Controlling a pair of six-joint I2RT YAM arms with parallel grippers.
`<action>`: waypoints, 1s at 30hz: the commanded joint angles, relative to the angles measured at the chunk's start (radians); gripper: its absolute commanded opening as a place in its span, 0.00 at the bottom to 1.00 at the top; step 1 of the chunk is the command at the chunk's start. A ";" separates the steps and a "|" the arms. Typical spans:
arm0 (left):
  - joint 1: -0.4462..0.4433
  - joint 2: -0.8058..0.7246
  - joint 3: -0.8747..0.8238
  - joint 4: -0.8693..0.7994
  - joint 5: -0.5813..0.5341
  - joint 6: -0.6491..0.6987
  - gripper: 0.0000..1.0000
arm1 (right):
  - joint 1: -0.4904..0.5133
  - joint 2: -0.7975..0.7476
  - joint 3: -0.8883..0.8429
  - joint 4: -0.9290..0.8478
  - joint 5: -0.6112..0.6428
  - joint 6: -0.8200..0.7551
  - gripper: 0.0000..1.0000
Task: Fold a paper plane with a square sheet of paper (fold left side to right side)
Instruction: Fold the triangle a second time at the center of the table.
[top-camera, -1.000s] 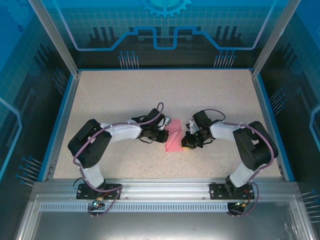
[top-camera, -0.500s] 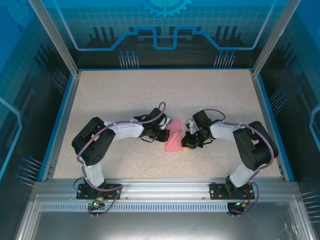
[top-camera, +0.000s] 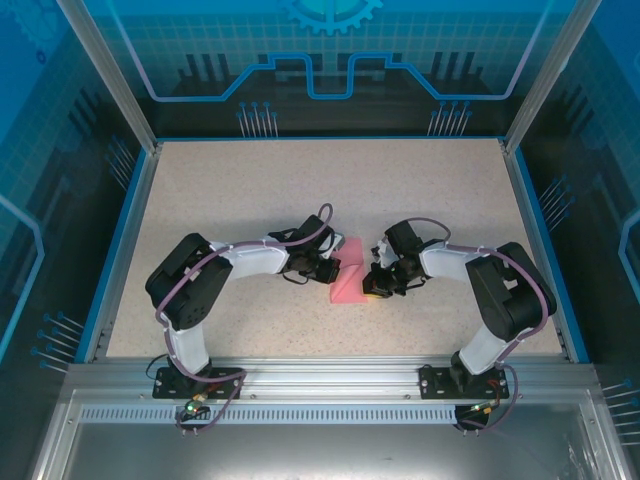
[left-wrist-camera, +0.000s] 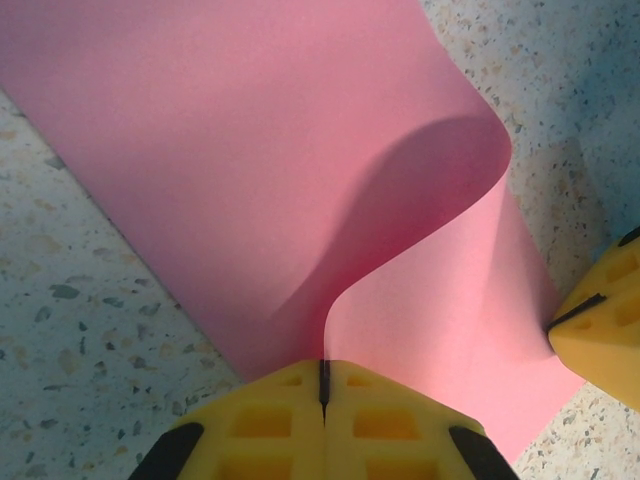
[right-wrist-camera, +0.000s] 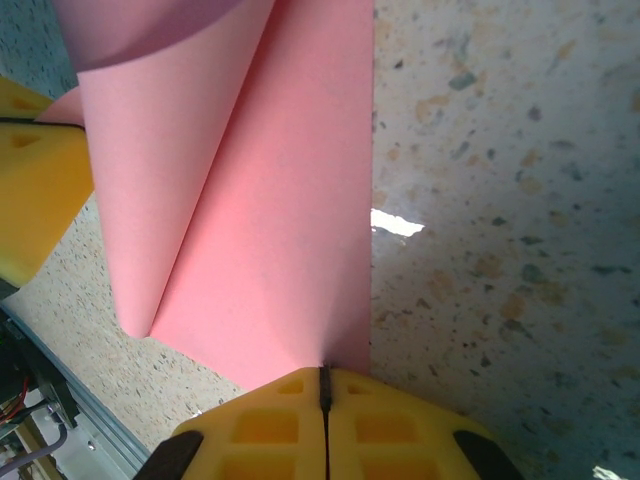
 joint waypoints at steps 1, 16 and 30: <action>0.008 0.020 0.023 -0.018 0.006 0.026 0.00 | 0.015 0.023 0.001 -0.077 0.033 -0.012 0.06; 0.007 0.025 0.013 -0.027 -0.005 0.035 0.00 | 0.016 0.024 0.007 -0.079 0.031 -0.013 0.07; 0.007 0.045 0.015 -0.018 0.001 0.034 0.01 | 0.006 -0.007 0.011 -0.027 -0.019 0.009 0.07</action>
